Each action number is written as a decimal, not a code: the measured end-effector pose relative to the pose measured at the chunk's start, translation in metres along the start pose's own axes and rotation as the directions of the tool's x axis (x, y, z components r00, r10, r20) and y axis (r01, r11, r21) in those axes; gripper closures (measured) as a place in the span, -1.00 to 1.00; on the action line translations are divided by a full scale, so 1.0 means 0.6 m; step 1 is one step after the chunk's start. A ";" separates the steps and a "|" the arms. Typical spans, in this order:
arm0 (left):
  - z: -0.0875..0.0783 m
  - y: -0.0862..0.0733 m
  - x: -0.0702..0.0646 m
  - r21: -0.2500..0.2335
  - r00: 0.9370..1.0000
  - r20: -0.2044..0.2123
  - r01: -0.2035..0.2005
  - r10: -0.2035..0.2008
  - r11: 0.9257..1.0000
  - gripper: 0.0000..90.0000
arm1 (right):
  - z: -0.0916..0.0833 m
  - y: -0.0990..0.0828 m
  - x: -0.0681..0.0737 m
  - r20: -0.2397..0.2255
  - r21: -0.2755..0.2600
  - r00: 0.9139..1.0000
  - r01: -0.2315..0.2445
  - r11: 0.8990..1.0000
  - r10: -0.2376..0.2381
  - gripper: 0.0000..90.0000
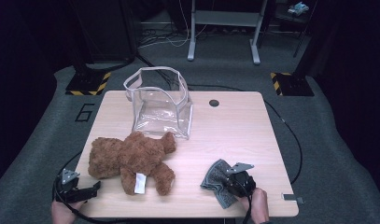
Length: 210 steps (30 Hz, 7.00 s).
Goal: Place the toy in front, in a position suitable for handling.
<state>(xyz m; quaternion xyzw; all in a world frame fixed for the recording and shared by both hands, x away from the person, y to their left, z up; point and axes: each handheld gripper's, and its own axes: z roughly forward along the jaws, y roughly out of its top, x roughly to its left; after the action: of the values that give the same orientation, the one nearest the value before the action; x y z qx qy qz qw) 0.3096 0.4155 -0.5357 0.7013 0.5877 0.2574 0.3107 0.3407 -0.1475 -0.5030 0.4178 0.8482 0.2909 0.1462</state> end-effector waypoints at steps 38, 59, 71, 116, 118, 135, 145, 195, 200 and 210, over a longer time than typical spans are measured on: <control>0.000 0.000 0.000 -0.003 1.000 -0.002 0.000 0.000 1.000 -1.00 | -0.097 0.023 -0.091 0.179 -0.123 0.974 -0.115 0.986 0.136 0.71; 0.000 0.000 0.000 -0.001 1.000 -0.003 -0.001 0.001 1.000 -1.00 | -0.101 0.039 -0.164 0.289 -0.141 0.926 -0.208 0.968 0.242 0.72; 0.000 0.000 0.000 -0.001 1.000 -0.003 0.000 0.000 1.000 -1.00 | -0.071 0.044 -0.203 0.324 -0.140 0.887 -0.298 0.944 0.328 0.71; 0.000 0.000 0.000 -0.002 1.000 -0.006 0.004 -0.004 1.000 -1.00 | -0.041 0.029 -0.226 0.273 -0.113 0.862 -0.412 0.904 0.427 -0.68; 0.000 0.000 0.000 -0.002 1.000 -0.006 0.004 -0.004 1.000 -1.00 | -0.042 0.031 -0.219 0.243 -0.113 0.878 -0.397 0.911 0.413 -0.69; -0.001 0.002 0.003 0.009 1.000 0.006 0.003 -0.003 1.000 -1.00 | -0.034 0.061 -0.112 0.078 -0.095 0.967 -0.235 0.967 0.243 -0.76; -0.011 0.002 0.001 -0.008 0.998 0.065 0.014 -0.013 1.000 -0.99 | -0.013 0.089 -0.047 -0.003 -0.101 0.985 -0.170 0.980 0.170 -0.72; -0.017 0.047 -0.020 -0.105 0.965 0.256 -0.028 0.054 0.994 0.26 | 0.082 0.214 0.156 -0.248 -0.133 0.963 0.076 0.988 -0.107 -0.34; -0.017 0.048 -0.019 -0.105 0.965 0.256 -0.032 0.058 0.994 0.27 | 0.080 0.238 0.162 -0.241 -0.171 0.962 0.091 0.981 -0.131 -0.33; -0.017 0.048 -0.015 -0.101 0.962 0.266 -0.036 0.062 0.994 0.31 | 0.083 0.312 0.195 -0.233 -0.216 0.954 0.139 0.966 -0.190 -0.22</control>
<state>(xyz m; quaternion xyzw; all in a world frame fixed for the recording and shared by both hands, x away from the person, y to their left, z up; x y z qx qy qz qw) 0.3199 0.4044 -0.5077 0.7284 0.5099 0.1952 0.4140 0.4110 0.0538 -0.4278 0.2886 0.8588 0.4108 0.1020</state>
